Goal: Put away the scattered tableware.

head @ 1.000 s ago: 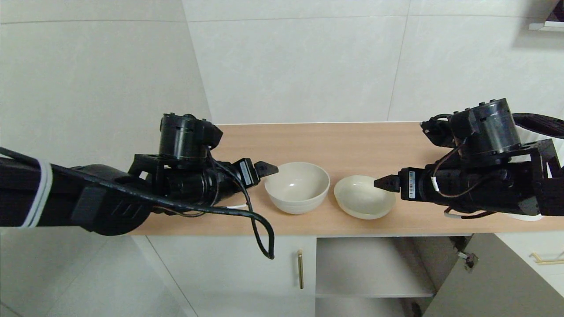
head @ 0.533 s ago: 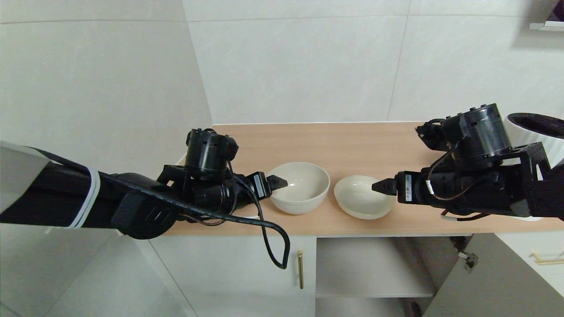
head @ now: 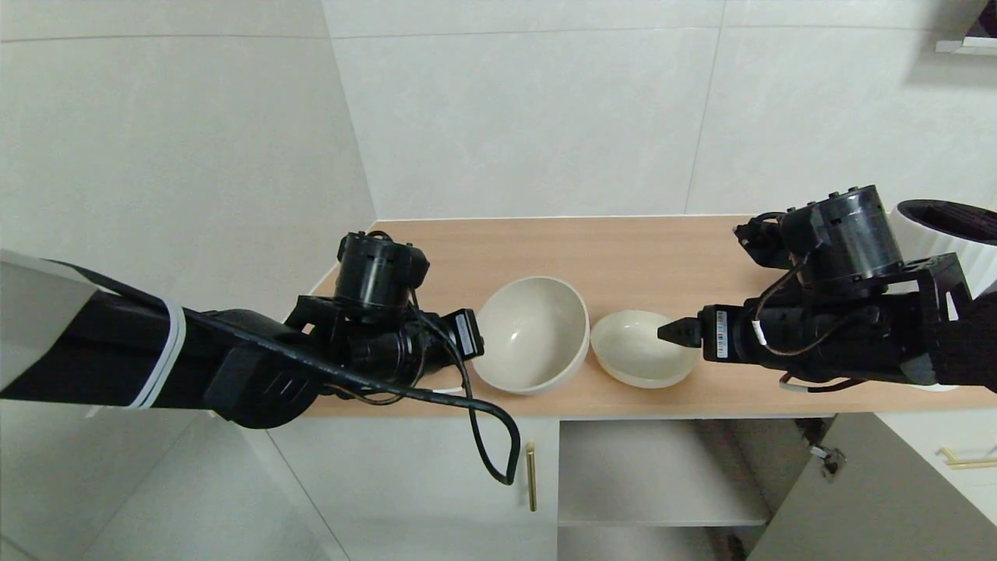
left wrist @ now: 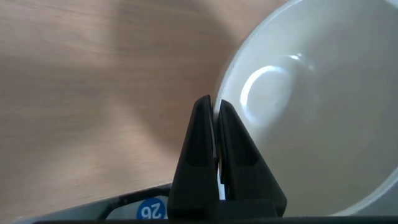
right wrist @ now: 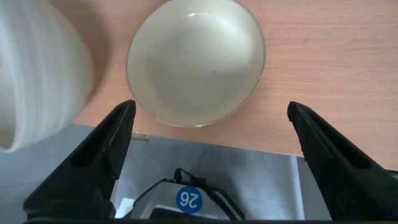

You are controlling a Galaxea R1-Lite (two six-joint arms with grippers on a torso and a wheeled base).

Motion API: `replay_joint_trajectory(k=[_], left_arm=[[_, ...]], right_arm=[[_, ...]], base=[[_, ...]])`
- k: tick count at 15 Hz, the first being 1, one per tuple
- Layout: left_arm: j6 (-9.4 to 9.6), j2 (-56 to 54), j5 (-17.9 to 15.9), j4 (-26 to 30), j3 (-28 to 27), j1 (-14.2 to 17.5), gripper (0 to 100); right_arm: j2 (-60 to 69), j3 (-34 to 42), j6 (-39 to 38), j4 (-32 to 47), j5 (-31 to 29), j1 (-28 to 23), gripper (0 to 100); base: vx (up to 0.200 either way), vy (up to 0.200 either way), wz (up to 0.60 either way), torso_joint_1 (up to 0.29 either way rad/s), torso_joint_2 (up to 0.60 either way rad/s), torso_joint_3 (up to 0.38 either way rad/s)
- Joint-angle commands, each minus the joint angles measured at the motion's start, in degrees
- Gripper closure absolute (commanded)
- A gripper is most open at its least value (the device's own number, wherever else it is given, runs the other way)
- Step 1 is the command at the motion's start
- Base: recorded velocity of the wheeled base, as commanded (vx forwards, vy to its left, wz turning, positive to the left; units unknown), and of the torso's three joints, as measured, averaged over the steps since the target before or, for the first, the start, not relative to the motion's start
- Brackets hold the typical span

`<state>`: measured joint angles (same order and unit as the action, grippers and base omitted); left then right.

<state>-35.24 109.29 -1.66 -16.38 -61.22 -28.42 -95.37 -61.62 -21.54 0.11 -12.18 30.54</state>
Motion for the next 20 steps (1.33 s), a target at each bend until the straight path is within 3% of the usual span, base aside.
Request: replay_joint_trajectory(k=[1,4,8,10,20], left_arm=[[0.00,-0.83,-0.01,-0.05,0.05,0.03,100],[0.26,-2.85,-0.36,0.39,0.75,-0.06,100],[3.78,-4.52,-0.36,0.21,2.42,-0.68,100],[3.78,-4.52,-0.28,0.21,2.51,-0.94,100],[3.78,-4.17,-0.28,0.21,2.51,-0.94,100]], right_arm=[[-0.17,-0.16,0.01,0.07,-0.04,0.05,0],[-2.81,-0.95,0.01,0.15,-3.20,0.05,0],[-9.40,-3.33,0.01,0.07,-10.32,0.05,0],[-12.04,-4.82,-0.43,-0.11,-12.61,-0.39,0],[-15.81,-5.09,-0.34,-3.54,-12.69,-3.12,0]], base=[[0.000,0.000,0.00,0.000,0.00,0.000],[0.000,0.000,0.00,0.000,0.00,0.000],[0.000,0.000,0.00,0.000,0.00,0.000],[0.000,0.000,0.00,0.000,0.00,0.000],[0.000,0.000,0.00,0.000,0.00,0.000]])
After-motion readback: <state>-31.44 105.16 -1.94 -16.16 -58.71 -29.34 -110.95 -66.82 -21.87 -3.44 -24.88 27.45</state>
